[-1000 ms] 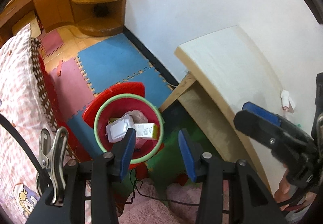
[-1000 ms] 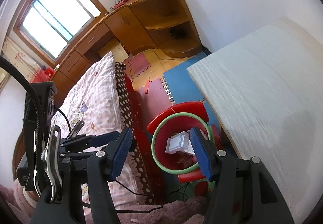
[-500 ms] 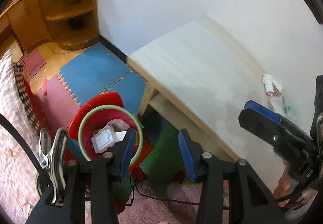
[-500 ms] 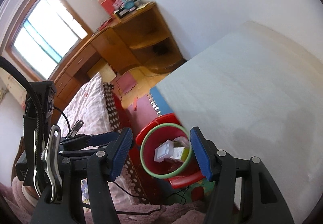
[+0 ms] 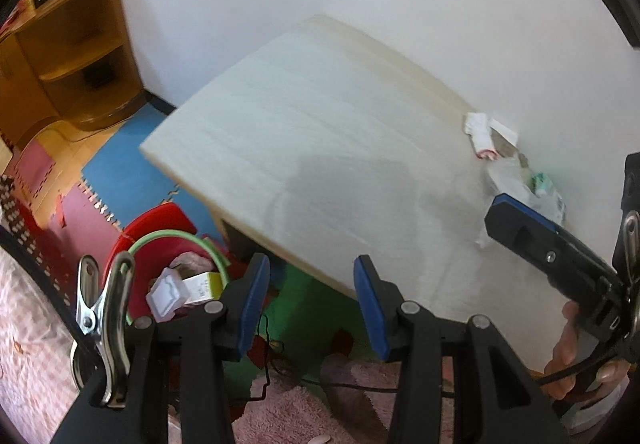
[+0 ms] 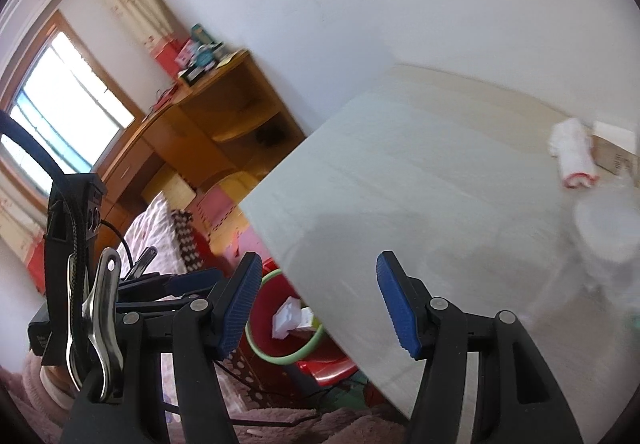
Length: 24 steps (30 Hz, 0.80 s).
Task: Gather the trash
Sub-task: 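Reach both tools toward the clear plastic bag on the table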
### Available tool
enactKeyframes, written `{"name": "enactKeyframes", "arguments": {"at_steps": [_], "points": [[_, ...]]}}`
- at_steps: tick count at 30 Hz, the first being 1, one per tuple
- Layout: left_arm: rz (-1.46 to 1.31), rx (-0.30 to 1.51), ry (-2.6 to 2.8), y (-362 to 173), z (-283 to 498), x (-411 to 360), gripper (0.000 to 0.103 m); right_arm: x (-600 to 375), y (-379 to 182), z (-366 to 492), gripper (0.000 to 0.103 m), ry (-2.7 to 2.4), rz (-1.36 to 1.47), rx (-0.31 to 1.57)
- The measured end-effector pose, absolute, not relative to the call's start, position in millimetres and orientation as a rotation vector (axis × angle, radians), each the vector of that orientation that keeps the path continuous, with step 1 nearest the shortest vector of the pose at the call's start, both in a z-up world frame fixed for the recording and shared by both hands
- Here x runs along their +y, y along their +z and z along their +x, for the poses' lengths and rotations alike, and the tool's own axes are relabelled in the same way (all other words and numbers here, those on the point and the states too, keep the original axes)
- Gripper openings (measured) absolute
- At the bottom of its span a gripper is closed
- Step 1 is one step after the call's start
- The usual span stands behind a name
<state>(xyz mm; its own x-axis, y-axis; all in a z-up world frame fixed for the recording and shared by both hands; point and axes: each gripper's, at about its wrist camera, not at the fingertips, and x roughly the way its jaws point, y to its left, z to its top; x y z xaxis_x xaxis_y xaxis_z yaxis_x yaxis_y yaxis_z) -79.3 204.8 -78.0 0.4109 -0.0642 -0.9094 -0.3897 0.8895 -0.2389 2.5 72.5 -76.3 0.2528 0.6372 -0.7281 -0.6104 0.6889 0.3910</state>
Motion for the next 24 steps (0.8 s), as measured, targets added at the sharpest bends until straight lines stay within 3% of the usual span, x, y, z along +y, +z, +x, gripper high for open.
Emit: {"name": "enactKeyframes", "arguments": {"at_steps": [24], "points": [[-0.358, 1.157, 0.037, -62.9, 3.7, 84.6, 0.046, -69.8, -55.8, 39.3, 0.061, 0.633, 0.168, 0.947]]}}
